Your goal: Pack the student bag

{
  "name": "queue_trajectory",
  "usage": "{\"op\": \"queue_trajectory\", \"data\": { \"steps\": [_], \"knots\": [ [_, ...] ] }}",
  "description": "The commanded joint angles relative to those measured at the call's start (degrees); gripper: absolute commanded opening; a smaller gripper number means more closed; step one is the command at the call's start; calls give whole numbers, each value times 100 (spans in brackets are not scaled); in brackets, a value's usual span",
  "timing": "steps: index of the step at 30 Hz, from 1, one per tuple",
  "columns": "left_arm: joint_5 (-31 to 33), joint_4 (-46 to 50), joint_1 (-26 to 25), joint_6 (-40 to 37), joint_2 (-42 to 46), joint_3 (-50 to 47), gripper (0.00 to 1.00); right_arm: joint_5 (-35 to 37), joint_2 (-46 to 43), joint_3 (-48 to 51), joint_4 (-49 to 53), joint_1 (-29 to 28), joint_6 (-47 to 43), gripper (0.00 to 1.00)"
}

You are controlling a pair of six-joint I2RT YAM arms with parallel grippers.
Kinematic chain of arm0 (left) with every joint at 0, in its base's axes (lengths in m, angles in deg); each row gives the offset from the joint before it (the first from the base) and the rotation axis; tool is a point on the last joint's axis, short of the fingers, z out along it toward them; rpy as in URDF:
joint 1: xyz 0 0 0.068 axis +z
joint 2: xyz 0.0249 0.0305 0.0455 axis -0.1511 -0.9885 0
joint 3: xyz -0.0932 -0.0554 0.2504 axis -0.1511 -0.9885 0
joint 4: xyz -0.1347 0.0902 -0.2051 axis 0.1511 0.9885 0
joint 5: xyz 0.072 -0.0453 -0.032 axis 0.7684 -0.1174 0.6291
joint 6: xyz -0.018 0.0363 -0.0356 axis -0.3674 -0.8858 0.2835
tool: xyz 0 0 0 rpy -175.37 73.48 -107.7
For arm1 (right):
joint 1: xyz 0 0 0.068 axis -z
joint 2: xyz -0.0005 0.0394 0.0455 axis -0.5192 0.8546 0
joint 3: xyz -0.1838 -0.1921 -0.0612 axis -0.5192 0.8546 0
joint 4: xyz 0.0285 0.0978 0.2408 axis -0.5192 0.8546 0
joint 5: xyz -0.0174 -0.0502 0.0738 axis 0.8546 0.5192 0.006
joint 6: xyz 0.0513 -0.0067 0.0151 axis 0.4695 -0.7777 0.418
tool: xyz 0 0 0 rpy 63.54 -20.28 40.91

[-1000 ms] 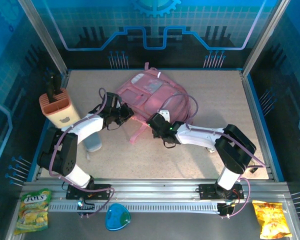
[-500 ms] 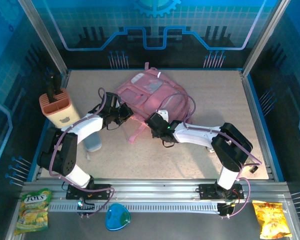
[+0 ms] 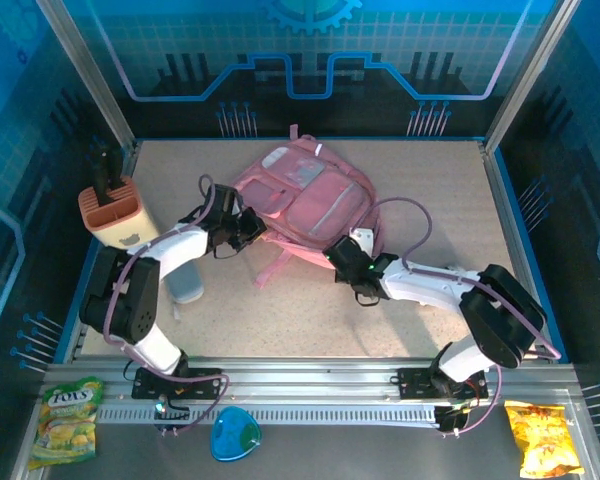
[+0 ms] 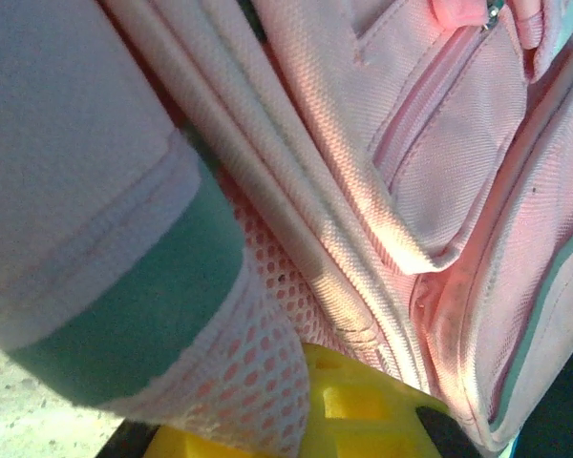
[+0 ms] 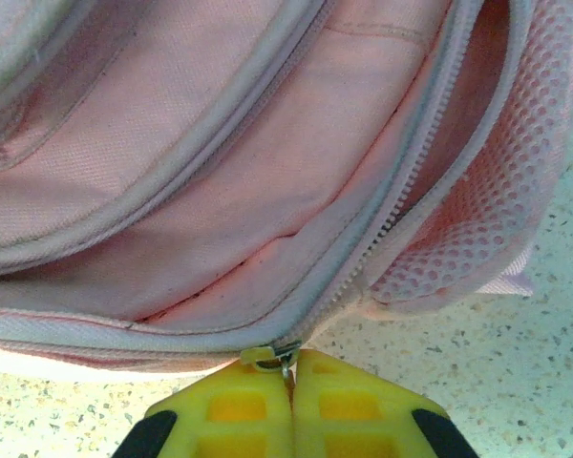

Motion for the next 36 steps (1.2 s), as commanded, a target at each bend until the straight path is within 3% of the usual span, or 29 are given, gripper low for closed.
{"op": "queue_trajectory", "data": {
  "steps": [1,4,8,10,13,20,25,36],
  "knots": [
    [-86,-139,148,-482,-329,603,0,-102,-163,131,87,126,-463,0],
    [-6,136,178,-752,-702,1004,8,-808,-49,-42,-295,123,-963,0],
    [233,254,348,-710,-746,1011,33,-1735,313,-398,-654,74,-1257,0],
    [283,246,487,-600,-596,846,40,-2124,521,-700,-825,-2,-1318,0],
    [126,149,691,-428,-351,515,45,-2507,960,-1179,-925,-158,-1389,0],
    [-476,-86,805,61,109,-239,52,-3109,1880,-2219,-926,-348,-1436,0],
    [-1131,-947,751,862,252,-886,53,-3287,2117,-2469,-895,-374,-1421,0],
    [-1125,-1467,484,1287,-151,-995,47,-3339,2134,-2445,-866,-399,-1367,0]
  ]
}}
